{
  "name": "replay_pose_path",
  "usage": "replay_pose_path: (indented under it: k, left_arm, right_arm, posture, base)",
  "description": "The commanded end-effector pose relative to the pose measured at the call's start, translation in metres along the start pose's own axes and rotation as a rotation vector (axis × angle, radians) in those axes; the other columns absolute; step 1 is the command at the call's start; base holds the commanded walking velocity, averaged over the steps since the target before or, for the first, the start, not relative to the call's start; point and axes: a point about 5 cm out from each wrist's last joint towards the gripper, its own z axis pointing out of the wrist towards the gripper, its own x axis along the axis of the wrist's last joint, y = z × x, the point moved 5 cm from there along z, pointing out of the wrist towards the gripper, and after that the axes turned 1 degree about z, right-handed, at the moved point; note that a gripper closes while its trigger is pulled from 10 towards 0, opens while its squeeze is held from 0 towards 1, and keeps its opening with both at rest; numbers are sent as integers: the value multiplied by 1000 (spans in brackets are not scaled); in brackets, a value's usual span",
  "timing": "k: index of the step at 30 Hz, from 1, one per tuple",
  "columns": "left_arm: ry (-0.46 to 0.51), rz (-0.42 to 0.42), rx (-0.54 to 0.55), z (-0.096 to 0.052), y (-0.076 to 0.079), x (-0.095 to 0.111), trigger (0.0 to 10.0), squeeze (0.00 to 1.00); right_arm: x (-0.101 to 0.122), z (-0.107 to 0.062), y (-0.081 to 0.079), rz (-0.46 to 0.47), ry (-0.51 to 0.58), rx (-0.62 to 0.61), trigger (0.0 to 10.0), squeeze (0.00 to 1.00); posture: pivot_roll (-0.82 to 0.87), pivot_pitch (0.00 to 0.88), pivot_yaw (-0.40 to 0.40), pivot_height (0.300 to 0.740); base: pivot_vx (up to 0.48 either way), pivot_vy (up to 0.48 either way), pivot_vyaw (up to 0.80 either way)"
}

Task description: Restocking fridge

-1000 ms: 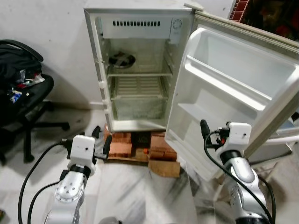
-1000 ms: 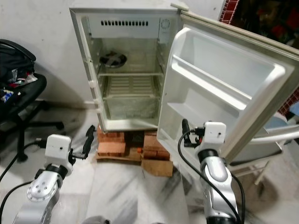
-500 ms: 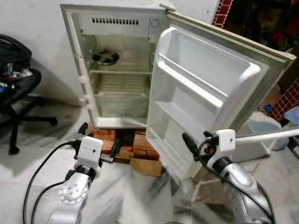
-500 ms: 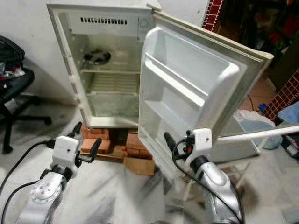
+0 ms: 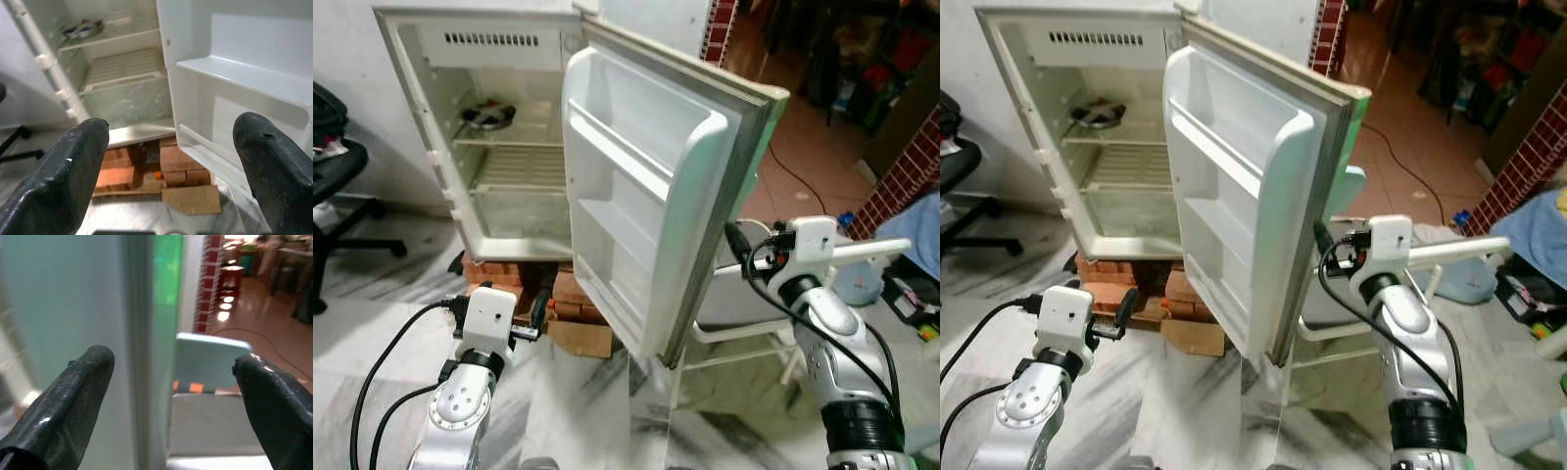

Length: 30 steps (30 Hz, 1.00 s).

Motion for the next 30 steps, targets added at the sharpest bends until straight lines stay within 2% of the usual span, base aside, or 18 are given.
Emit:
replay_pose_path:
  k: [1,7,9,11,13,16,17,20,21,22,23,24,25,27,28,30]
  left_arm:
    - [-8,-2,27,2,-6,1,10000,0]
    - [-20,-17,28,2,-4,-1,10000,0]
    - [-28,-21,32,3,-4,-2,10000,0]
    - [-33,-21,34,4,-5,-3,10000,0]
    - [-39,-22,39,4,-5,-3,10000,0]
    - [-39,-20,42,4,-5,-3,10000,0]
    - [-38,-21,49,3,-5,-1,10000,0]
    - [-38,-26,58,1,-5,0,10000,0]
    - [-41,-27,61,-1,-5,-1,10000,0]
    - [-41,-27,61,-1,-5,-1,10000,0]
    - [-43,-28,65,-3,-6,-2,10000,0]
    - [-45,-32,67,-4,-6,-3,10000,0]
    - [-45,-32,67,-4,-6,-3,10000,0]
    - [-47,-37,66,-4,-6,-5,10000,0]
    - [-47,-37,66,-4,-6,-5,10000,0]
    - [-48,-40,59,-3,-6,-7,10000,0]
  right_arm:
    - [3,5,2,19,17,-37,10000,0]
    - [23,24,-10,54,84,18,10000,0]
    - [38,37,-11,59,121,10,10000,0]
    - [40,40,-11,60,128,6,10000,0]
    - [54,54,-14,57,157,-5,10000,0]
    - [63,63,-16,66,172,-24,10000,0]
    - [69,70,-21,102,178,-12,10000,0]
    - [75,75,-34,144,194,57,10000,0]
    - [81,73,-57,250,199,219,10000,0]
    - [81,73,-57,250,199,219,10000,0]
    - [87,64,-82,371,196,417,10000,0]
    - [91,44,-102,422,187,615,10000,0]
    - [91,44,-102,422,187,615,10000,0]
    - [85,22,-112,424,150,759,10000,0]
    - [85,22,-112,424,150,759,10000,0]
    - [63,10,-106,430,78,771,10000,0]
  posture:
    - [141,0,-60,740]
    - [146,0,-59,740]
    - [150,0,-58,740]
    - [150,0,-58,740]
    - [168,0,-67,740]
    - [175,0,-70,740]
    - [185,0,-76,740]
    - [197,0,-87,740]
    - [200,0,-91,740]
    - [200,0,-91,740]
    - [198,0,-94,740]
    - [194,0,-94,740]
    - [194,0,-94,740]
    - [185,0,-94,740]
    - [185,0,-94,740]
    - [174,0,-93,740]
  base:
    - [0,0,0]
    - [0,0,0]
    - [0,0,0]
    - [0,0,0]
    - [0,0,0]
    - [0,0,0]
    - [0,0,0]
    - [0,0,0]
    - [0,0,0]
    - [0,0,0]
    - [0,0,0]
    - [0,0,0]
    - [0,0,0]
    - [0,0,0]
    - [0,0,0]
    - [0,0,0]
